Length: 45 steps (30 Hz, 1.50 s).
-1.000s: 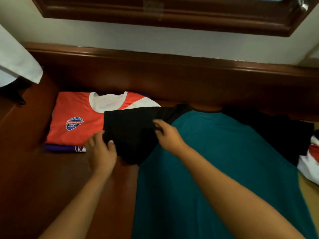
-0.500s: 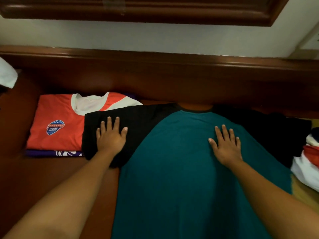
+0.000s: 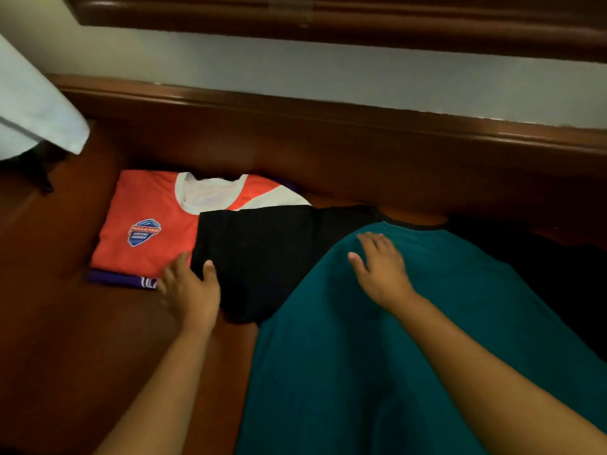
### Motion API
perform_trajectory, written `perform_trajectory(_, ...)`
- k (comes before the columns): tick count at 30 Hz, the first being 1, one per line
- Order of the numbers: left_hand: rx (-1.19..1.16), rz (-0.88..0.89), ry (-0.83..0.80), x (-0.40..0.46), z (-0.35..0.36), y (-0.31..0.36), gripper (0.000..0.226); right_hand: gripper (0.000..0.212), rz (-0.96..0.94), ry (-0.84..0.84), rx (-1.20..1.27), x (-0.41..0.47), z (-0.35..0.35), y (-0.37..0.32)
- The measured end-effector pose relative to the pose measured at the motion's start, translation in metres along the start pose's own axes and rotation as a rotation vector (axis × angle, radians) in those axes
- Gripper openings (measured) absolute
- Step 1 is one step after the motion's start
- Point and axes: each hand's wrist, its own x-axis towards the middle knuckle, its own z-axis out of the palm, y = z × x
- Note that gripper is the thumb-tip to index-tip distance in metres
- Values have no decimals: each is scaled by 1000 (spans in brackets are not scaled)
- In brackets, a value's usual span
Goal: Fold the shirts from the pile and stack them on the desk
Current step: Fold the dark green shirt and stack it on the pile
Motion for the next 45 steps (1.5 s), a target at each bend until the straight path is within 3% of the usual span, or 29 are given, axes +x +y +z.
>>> perform_trajectory(6,-417,-396,-101,-26,10,-55,42,48,-335,-65,72,59,13,-132)
perform_trajectory(13,-203,-204,-211,-16,17,-54,57,47,-386,-229,-73,111,38,-218)
perform_trajectory(21,-89,-217,-223,-9,12,-44,48,52,-363,-201,-288,122,69,-239)
perform_trajectory(24,-202,-159,-190,-10,11,-54,39,42,-314,-171,-248,124,69,-240)
perform_trajectory(28,-486,-154,-148,-16,-11,-52,19,17,-258,-184,24,124,49,-232)
perform_trajectory(32,-645,40,-94,-34,-35,-20,15,20,-188,-224,383,121,3,-204)
perform_trajectory(36,-743,289,-170,-62,-37,28,22,22,-18,-249,766,98,-55,-154)
perform_trajectory(39,-733,524,-282,-96,-23,69,16,22,130,-297,917,84,-86,-95)
perform_trajectory(41,-655,641,-486,-119,-3,88,22,25,207,-259,1039,73,-97,-57)
perform_trajectory(43,-510,708,-807,-133,17,97,28,26,299,-152,1109,57,-97,-20)
perform_trajectory(45,-354,804,-908,-131,31,97,38,18,421,21,991,35,-81,17)
